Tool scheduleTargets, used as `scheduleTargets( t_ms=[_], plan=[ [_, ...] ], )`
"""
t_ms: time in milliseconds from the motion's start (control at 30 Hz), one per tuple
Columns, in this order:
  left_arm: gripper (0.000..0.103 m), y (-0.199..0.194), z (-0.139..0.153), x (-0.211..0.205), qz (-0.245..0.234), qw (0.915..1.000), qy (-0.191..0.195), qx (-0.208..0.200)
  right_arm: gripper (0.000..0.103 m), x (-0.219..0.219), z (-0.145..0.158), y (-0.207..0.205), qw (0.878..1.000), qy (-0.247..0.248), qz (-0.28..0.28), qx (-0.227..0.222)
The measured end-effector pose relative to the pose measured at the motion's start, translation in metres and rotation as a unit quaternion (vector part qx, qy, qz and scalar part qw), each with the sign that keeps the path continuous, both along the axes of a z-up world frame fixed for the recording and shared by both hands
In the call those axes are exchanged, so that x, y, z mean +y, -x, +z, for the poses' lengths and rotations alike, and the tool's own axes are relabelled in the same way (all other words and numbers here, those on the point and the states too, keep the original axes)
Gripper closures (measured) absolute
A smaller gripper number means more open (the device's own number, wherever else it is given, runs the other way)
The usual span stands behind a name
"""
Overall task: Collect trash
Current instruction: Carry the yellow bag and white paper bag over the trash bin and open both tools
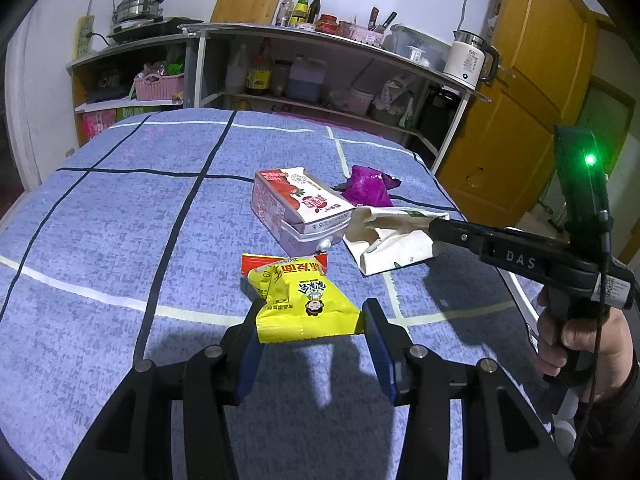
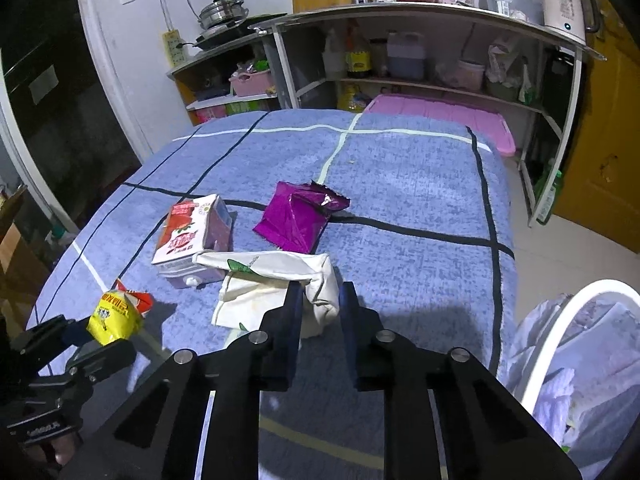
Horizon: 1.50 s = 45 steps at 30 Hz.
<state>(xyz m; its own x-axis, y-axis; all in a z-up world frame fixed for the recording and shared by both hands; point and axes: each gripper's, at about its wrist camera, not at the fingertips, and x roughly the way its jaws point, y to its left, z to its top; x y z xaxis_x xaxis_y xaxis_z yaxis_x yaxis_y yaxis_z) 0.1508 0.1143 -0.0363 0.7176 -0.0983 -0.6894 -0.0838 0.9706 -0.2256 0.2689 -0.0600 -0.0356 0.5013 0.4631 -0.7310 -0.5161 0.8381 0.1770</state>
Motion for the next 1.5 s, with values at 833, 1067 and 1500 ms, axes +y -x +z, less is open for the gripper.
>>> scheduleTargets(
  t_ms=[833,1067,1500],
  plan=[
    [0.055,0.016,0.035,-0.049,-0.039,0.9986,-0.024,-0.026,0.085,-0.074,0.030,0.067,0.998,-0.039,-0.048,-0.021],
    [0.055,0.011,0.049,-0.088,-0.077,0.9958,-0.031,-0.040,0.085,-0.117,0.039,0.084,0.994,-0.049,-0.091,-0.030],
    [0.055,-0.021,0.055,-0.178,-0.169,0.9840,-0.024,-0.051,0.085,-0.216,0.038,0.097,0.979,-0.049,-0.193,-0.030]
  ],
)
